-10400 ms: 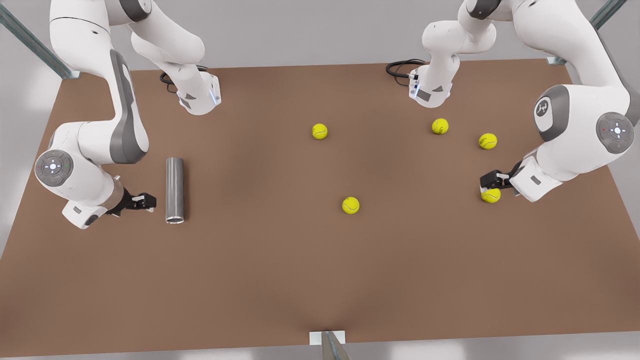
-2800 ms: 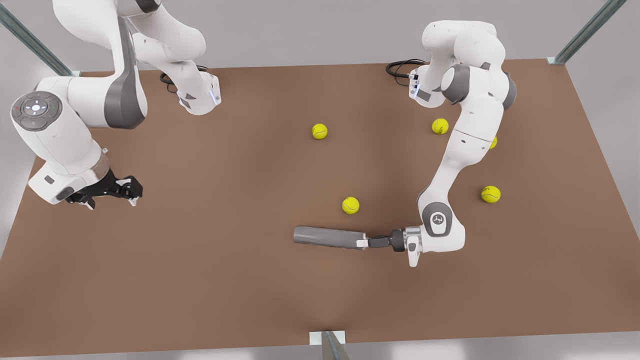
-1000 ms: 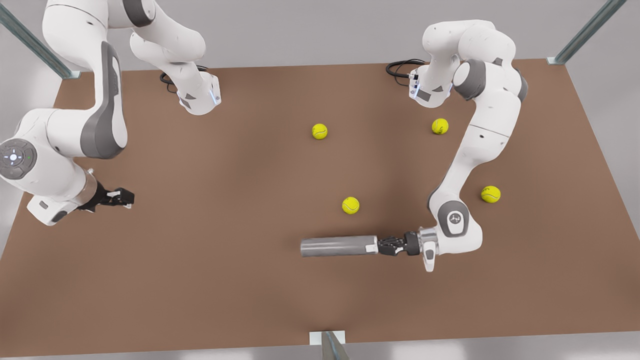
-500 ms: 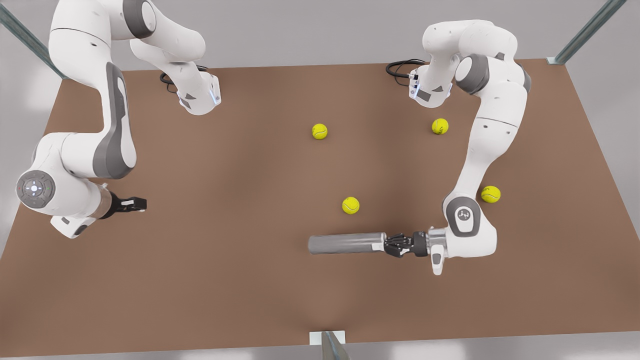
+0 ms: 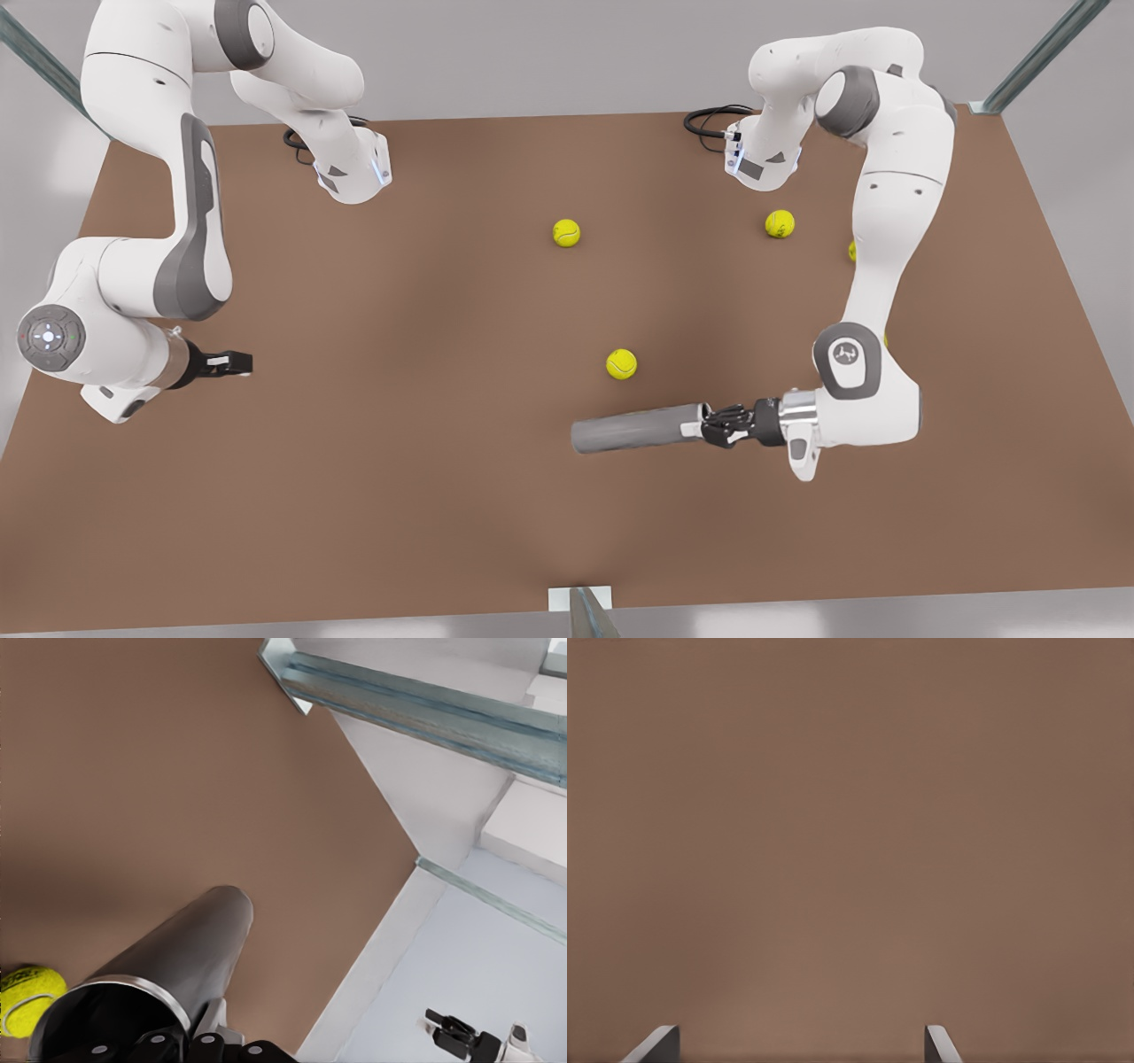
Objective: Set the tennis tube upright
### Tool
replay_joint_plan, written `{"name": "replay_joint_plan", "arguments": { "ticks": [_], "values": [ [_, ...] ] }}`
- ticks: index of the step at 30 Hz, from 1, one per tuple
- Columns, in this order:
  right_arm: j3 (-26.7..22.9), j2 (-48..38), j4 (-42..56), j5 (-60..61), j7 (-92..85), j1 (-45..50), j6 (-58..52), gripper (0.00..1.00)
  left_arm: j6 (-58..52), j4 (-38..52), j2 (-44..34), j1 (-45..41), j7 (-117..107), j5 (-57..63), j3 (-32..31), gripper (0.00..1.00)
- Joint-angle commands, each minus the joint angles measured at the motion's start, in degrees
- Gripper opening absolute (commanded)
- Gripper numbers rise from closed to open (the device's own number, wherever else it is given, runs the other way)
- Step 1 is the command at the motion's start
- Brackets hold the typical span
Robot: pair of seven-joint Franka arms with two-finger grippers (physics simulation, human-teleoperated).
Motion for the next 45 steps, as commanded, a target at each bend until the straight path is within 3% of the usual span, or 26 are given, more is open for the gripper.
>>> {"name": "replay_joint_plan", "arguments": {
  "ticks": [1, 24, 45],
  "values": [
    [0.0, 0.0, 0.0, 0.01, 0.0, 0.01, 0.0, 1.0, 0.01, 0.0, -0.29, 0.0, -0.32, 0.52, 0.0, 0.21],
    [0.0, 0.44, 0.44, 0.18, 0.0, -0.17, -0.09, 1.0, -4.56, 0.26, -7.5, 0.61, -8.67, 23.46, 0.0, 0.21],
    [0.0, 0.0, 0.62, 0.27, 0.09, 0.36, -0.88, 1.0, -11.77, 0.62, -11.63, -0.79, -14.48, 51.4, -0.88, 0.21]
  ]
}}
